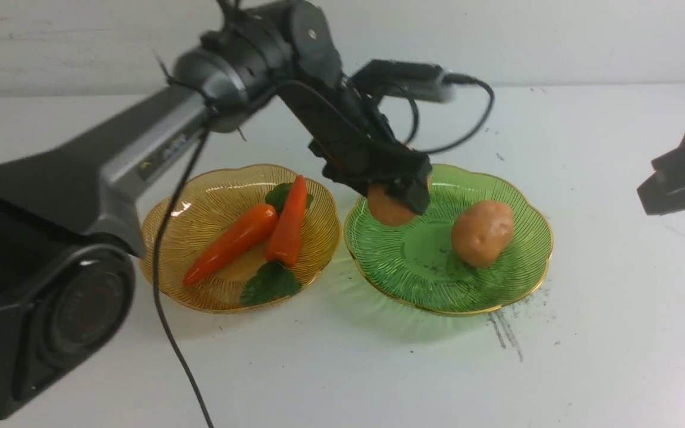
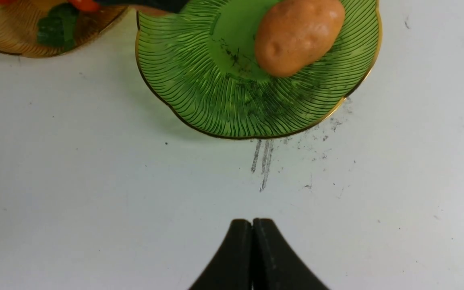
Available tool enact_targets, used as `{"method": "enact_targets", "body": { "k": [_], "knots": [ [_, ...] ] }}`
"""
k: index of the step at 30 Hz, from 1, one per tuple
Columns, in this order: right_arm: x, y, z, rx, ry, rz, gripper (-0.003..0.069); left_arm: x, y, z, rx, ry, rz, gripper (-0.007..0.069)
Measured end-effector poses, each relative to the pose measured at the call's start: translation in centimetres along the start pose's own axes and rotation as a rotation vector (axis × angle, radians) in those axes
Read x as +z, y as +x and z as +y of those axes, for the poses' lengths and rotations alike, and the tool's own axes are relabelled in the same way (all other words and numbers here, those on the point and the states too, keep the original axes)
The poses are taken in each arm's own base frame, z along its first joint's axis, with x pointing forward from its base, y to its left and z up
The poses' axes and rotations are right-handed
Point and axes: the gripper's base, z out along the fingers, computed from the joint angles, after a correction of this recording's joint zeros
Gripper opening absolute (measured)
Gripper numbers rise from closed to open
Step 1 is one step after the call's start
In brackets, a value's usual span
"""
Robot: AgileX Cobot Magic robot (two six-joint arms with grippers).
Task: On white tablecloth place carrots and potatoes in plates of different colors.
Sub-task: 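Pick up the potato beside the plates and place it on a plate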
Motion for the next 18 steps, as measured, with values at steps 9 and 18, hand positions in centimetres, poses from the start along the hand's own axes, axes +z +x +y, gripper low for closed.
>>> {"method": "enact_targets", "body": {
  "k": [9, 18],
  "knots": [
    [0.0, 0.0, 0.0, 0.0, 0.0, 0.0, -0.0015, 3.9, 0.3, -1.4, -0.008, -0.07, 0.015, 0.0678],
    [-0.1, 0.0, -0.1, -0.005, 0.01, -0.001, -0.0015, 2.8, 0.6, -1.6, -0.036, -0.075, 0.054, 0.0652]
  ]
}}
